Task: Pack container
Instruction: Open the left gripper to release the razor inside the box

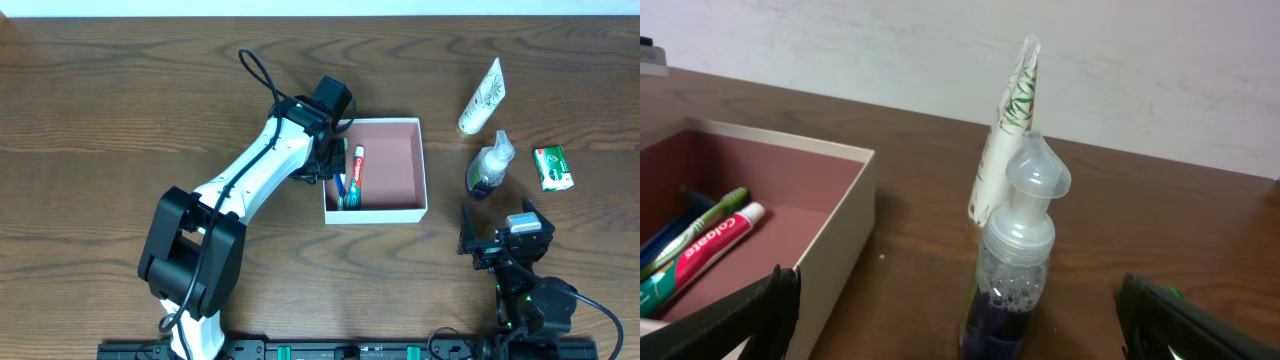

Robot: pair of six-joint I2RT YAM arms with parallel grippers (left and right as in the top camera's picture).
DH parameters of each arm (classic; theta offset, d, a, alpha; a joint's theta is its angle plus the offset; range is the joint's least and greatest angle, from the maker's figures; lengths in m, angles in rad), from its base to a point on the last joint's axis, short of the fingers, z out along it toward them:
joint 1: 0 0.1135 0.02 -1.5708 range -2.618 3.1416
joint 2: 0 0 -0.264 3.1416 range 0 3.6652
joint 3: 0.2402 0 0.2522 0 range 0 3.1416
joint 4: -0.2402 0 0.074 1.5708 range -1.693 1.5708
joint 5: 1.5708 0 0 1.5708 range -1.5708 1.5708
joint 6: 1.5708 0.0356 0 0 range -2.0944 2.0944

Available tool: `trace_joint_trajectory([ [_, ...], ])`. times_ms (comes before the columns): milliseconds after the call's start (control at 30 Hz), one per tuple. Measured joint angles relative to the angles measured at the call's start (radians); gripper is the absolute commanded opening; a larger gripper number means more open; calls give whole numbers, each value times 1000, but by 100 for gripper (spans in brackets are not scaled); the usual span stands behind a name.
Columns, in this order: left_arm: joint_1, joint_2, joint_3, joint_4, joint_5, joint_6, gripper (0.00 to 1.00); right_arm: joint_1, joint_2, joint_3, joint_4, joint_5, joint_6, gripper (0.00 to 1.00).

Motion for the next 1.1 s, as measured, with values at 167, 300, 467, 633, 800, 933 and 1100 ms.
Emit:
trace_joint_trajectory([
  [167, 0, 0, 0, -2, 0, 18, 6, 0, 0, 0, 0, 0, 0, 99],
  [300, 0, 0, 0, -2, 0, 29, 6, 0, 0, 0, 0, 0, 0, 99],
  [467, 0, 0, 0, -1, 3, 37, 17, 0, 0, 0, 0, 0, 0, 99],
  [633, 0, 0, 0, -1, 4, 32, 17, 0, 0, 0, 0, 0, 0, 99],
  [800, 0, 0, 0, -1, 4, 23, 8, 0, 0, 0, 0, 0, 0, 100],
  [933, 0, 0, 0, -1, 3, 3, 6, 0, 0, 0, 0, 0, 0, 99],
  [1100, 0, 0, 0, 2, 1, -10, 6, 0, 0, 0, 0, 0, 0, 99],
])
